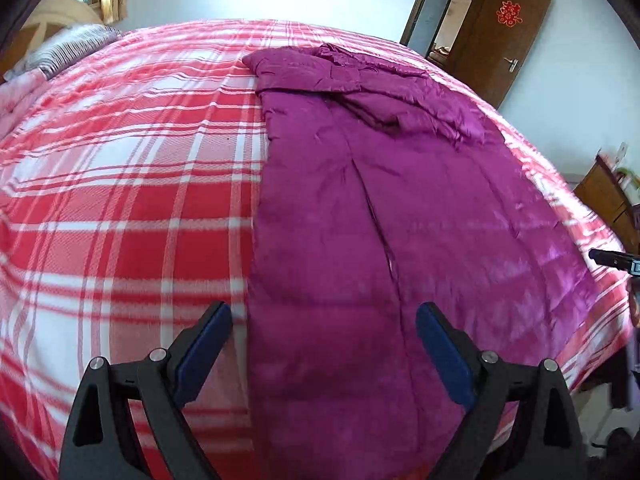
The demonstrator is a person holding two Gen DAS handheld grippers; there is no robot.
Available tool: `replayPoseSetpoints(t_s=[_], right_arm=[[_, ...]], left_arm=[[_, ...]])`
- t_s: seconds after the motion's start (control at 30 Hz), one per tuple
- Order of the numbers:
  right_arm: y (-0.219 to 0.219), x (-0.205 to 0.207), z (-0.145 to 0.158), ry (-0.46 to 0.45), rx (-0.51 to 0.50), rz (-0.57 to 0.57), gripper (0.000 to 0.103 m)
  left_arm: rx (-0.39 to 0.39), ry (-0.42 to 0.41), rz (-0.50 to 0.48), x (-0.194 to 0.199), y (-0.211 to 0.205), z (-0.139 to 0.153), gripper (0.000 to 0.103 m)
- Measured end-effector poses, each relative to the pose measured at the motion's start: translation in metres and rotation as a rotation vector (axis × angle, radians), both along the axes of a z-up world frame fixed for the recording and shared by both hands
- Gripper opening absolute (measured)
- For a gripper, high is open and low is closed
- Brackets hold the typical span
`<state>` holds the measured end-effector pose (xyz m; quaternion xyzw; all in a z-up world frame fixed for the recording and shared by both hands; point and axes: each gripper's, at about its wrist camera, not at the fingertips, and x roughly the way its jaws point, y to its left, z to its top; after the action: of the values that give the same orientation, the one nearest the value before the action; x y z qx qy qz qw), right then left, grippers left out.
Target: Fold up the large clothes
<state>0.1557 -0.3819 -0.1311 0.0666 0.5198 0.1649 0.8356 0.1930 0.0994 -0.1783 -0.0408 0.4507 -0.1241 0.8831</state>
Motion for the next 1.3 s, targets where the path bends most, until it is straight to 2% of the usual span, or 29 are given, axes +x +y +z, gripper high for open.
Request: replayPoseSetpoints(t_s=[0.07,0.1,0.13,0.17,0.2,0.23,0.27,0.3,0.33,0.47,0.57,0.67,0.7,0.8,0.9,0.97,1.07,1.1,1.17,1.3], right_arm=[[0.006,-0.007,-0.019,0.022,0.023,-0.009,0.076],[0.007,-0.009,-0.026,0.037,0.039,-0.024,0.072],[0.009,-0.010,-0.034,0.050,0.059,-0.043,0.061],[0.010,-0.014,-0.033,0.025,0.054,-0.062,0.051],[0.010,-0.017,-0.031,0.010,0.068,-0.061,0.039],[0.010,-0.020,-0.029,0.019,0.154,-0.039,0.012],[0.008,-0.023,-0.027,0.015,0.205,-0.038,0.012],[0.009,-0.027,-0.025,0.001,0.193,-0.040,0.011],[0.009,-0.030,-0.021,-0.014,0.179,-0.037,0.010],[0.003,-0.048,-0.004,-0.063,0.241,-0.049,0.008],[-0.004,-0.070,0.017,-0.113,0.280,-0.047,0.008],[-0.019,-0.102,0.049,-0.177,0.368,-0.049,0.007],[-0.022,-0.111,0.059,-0.198,0.387,-0.049,0.007],[-0.031,-0.141,0.100,-0.304,0.472,-0.036,0.007],[-0.042,-0.145,0.133,-0.392,0.535,-0.049,0.007],[-0.050,-0.129,0.146,-0.426,0.550,-0.073,0.007],[-0.053,-0.086,0.147,-0.413,0.584,-0.115,0.007],[-0.053,-0.067,0.144,-0.399,0.588,-0.131,0.007],[-0.050,-0.022,0.137,-0.363,0.584,-0.167,0.007],[-0.049,0.058,0.118,-0.306,0.574,-0.241,0.007]], left_arm=[[0.017,-0.007,-0.004,-0.007,-0.004,-0.001,0.094],[0.015,-0.008,-0.001,-0.011,-0.005,-0.002,0.094],[0.005,-0.009,-0.004,-0.015,-0.005,-0.002,0.090],[0.007,-0.016,-0.012,-0.020,-0.006,-0.001,0.072],[0.013,-0.022,-0.015,-0.023,-0.006,-0.001,0.060],[0.010,-0.026,-0.031,-0.026,-0.005,0.000,0.037],[-0.010,-0.022,-0.046,-0.027,-0.003,0.000,0.016],[-0.065,-0.008,-0.067,-0.027,0.001,0.001,0.013],[-0.091,-0.009,-0.062,-0.029,0.005,0.003,0.011],[-0.181,-0.067,-0.088,-0.049,0.014,0.026,0.008],[-0.257,-0.124,-0.139,-0.070,0.018,0.059,0.007],[-0.338,-0.197,-0.198,-0.093,0.023,0.100,0.007],[-0.372,-0.245,-0.228,-0.106,0.026,0.121,0.007],[-0.406,-0.350,-0.268,-0.125,0.029,0.162,0.007],[-0.410,-0.389,-0.275,-0.119,0.032,0.176,0.007],[-0.393,-0.377,-0.250,-0.094,0.035,0.172,0.007],[-0.393,-0.320,-0.207,-0.045,0.039,0.157,0.007],[-0.403,-0.282,-0.190,-0.016,0.042,0.150,0.007],[-0.383,-0.266,-0.156,0.009,0.046,0.143,0.007],[-0.397,-0.187,-0.108,0.086,0.051,0.122,0.007]])
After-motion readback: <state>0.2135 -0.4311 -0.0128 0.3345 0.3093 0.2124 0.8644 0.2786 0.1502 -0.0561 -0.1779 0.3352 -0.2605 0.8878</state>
